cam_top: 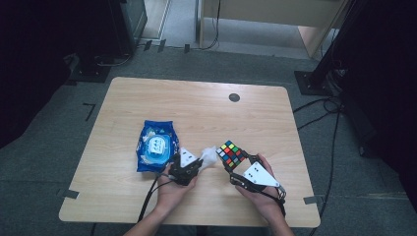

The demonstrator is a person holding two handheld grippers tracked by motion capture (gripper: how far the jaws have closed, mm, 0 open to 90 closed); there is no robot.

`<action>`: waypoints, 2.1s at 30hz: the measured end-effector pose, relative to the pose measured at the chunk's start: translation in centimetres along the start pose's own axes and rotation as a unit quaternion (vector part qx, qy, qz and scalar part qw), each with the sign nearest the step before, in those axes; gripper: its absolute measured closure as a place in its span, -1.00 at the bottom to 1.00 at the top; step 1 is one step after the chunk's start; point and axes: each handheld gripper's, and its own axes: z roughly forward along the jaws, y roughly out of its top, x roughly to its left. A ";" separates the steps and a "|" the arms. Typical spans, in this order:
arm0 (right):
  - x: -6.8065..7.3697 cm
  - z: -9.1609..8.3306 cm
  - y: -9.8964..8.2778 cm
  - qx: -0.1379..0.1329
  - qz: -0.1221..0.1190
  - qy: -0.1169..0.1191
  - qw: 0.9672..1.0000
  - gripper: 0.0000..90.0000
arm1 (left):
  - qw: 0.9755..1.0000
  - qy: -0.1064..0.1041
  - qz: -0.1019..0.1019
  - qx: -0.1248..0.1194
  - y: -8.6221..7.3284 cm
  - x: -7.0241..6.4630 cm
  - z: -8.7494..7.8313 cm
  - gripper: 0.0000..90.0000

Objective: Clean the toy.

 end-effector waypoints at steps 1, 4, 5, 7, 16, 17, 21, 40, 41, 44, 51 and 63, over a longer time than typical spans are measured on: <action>0.2 0.1 0.0 0.000 0.001 0.003 1.000 -0.23 | 1.000 -0.006 -0.003 -0.023 0.1 0.4 -0.9 0.98; 0.7 0.4 0.2 -0.002 0.006 0.020 1.000 -0.23 | 0.995 -0.038 -0.011 -0.094 0.6 1.2 -3.5 0.98; 1.0 0.5 0.3 -0.001 0.008 0.025 1.000 -0.23 | 0.991 -0.054 -0.006 -0.123 0.9 1.2 -4.4 0.98; 1.7 0.8 0.5 -0.001 0.006 0.037 0.999 -0.23 | 0.985 -0.089 0.005 -0.147 1.4 0.7 -5.3 0.98; 5.4 1.9 1.9 0.001 -0.025 0.072 0.997 -0.23 | 0.975 -0.153 0.042 -0.154 1.8 -1.5 -5.1 0.98; 5.4 1.9 2.0 0.002 -0.028 0.070 0.997 -0.22 | 0.978 -0.142 0.036 -0.151 1.8 -1.3 -5.1 0.97; 5.2 1.6 2.2 -0.007 -0.034 0.074 0.997 -0.22 | 0.985 -0.102 0.015 -0.140 1.8 -0.2 -4.8 0.98; 5.3 1.3 2.3 -0.013 -0.042 0.077 0.996 -0.22 | 0.990 -0.072 -0.027 -0.116 1.8 1.3 -4.5 0.98; 5.3 1.2 2.4 -0.018 -0.039 0.077 0.996 -0.22 | 0.991 -0.061 -0.034 -0.112 1.7 1.8 -4.5 0.98; 5.0 1.3 2.6 -0.021 -0.037 0.071 0.997 -0.22 | 0.993 -0.006 -0.047 -0.112 1.6 3.8 -5.0 0.97; 3.5 1.4 1.6 -0.004 -0.007 0.043 0.999 -0.23 | 0.987 0.089 -0.089 -0.098 0.8 8.5 -6.2 0.96; 2.4 1.4 1.2 0.008 0.012 0.029 0.999 -0.23 | 0.988 0.086 -0.102 -0.073 0.2 9.7 -5.2 -0.03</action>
